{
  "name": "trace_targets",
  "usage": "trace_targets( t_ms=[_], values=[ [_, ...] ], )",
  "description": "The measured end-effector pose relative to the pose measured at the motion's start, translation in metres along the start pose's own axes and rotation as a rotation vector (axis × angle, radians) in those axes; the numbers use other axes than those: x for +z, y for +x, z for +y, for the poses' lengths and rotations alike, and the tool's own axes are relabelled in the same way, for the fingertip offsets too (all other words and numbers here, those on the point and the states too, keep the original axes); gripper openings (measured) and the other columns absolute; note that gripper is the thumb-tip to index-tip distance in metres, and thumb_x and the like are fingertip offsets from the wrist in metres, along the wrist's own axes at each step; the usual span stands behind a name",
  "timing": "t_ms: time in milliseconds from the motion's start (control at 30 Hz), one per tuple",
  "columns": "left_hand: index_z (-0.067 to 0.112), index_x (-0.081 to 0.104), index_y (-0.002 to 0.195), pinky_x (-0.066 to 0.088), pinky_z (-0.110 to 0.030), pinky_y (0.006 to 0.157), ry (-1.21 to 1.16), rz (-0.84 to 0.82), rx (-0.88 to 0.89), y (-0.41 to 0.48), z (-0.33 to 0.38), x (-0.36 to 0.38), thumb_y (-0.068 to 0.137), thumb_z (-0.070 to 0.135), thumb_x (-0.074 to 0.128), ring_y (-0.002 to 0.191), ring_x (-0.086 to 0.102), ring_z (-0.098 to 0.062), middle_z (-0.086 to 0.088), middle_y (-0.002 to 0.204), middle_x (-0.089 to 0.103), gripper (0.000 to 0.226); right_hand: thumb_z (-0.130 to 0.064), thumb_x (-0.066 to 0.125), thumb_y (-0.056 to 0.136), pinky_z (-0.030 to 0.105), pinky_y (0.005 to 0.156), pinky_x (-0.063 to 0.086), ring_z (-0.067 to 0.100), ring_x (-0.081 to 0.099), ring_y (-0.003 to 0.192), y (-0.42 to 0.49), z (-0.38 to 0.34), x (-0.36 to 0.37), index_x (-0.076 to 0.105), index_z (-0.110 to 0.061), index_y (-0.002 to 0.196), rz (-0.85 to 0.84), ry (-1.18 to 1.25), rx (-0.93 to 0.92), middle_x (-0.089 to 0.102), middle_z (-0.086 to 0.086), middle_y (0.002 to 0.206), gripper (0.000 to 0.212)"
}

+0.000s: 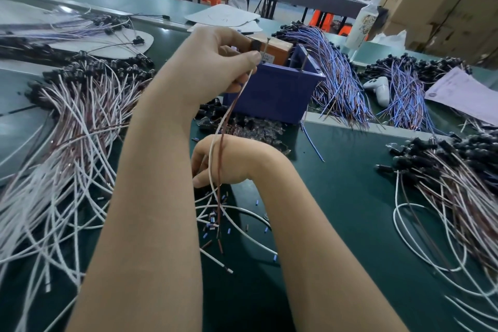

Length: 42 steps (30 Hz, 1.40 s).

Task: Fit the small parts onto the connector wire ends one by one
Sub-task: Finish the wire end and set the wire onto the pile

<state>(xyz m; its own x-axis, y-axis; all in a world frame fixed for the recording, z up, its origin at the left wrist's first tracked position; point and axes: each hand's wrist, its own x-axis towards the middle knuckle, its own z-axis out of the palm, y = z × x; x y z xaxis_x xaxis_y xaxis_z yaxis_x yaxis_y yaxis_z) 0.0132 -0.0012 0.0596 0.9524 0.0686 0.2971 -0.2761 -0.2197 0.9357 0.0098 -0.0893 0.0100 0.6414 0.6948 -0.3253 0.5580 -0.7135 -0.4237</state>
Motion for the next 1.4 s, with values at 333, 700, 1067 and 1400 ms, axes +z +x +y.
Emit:
trace_targets(
  t_ms=[333,700,1067,1400],
  values=[
    [0.016,0.063,0.094,0.051,-0.014,0.057,0.062,-0.019,0.005,0.001,-0.002,0.003,0.093,0.016,0.060,0.051,0.053,0.002,0.001,0.074,0.065,0.003,-0.030,0.054,0.095,0.017,0.065,0.036,0.016,0.054,0.095,-0.003,-0.009,0.001,0.061,-0.008,0.117,-0.002,-0.347,-0.023,0.055,-0.002,0.100,0.032],
    [0.019,0.062,0.094,0.048,-0.040,0.099,0.144,-0.084,0.016,-0.001,-0.010,0.016,0.087,0.006,0.065,0.099,0.067,-0.019,-0.005,0.098,0.072,0.015,-0.007,0.058,0.090,0.023,0.058,0.054,0.019,0.067,0.070,-0.026,0.052,-0.024,0.065,-0.011,0.076,0.458,0.268,0.247,0.067,0.006,0.072,0.016],
    [0.011,0.062,0.104,0.050,-0.021,0.086,0.171,-0.188,0.026,0.001,-0.025,0.035,0.088,0.002,0.059,0.093,0.066,-0.013,-0.007,0.098,0.071,0.019,-0.004,0.055,0.093,0.019,0.063,0.052,0.002,0.059,0.056,-0.036,0.064,-0.042,0.066,-0.011,0.097,0.995,0.775,0.012,0.064,0.001,0.072,0.013],
    [0.018,0.064,0.094,0.050,-0.030,0.096,0.115,-0.167,0.053,0.004,-0.031,0.039,0.089,0.001,0.060,0.099,0.066,-0.012,-0.003,0.102,0.071,0.019,-0.008,0.067,0.085,0.033,0.081,0.056,0.012,0.066,0.077,-0.052,0.068,-0.050,0.065,-0.024,0.083,1.158,0.673,-0.036,0.070,-0.001,0.082,0.016]
  ],
)
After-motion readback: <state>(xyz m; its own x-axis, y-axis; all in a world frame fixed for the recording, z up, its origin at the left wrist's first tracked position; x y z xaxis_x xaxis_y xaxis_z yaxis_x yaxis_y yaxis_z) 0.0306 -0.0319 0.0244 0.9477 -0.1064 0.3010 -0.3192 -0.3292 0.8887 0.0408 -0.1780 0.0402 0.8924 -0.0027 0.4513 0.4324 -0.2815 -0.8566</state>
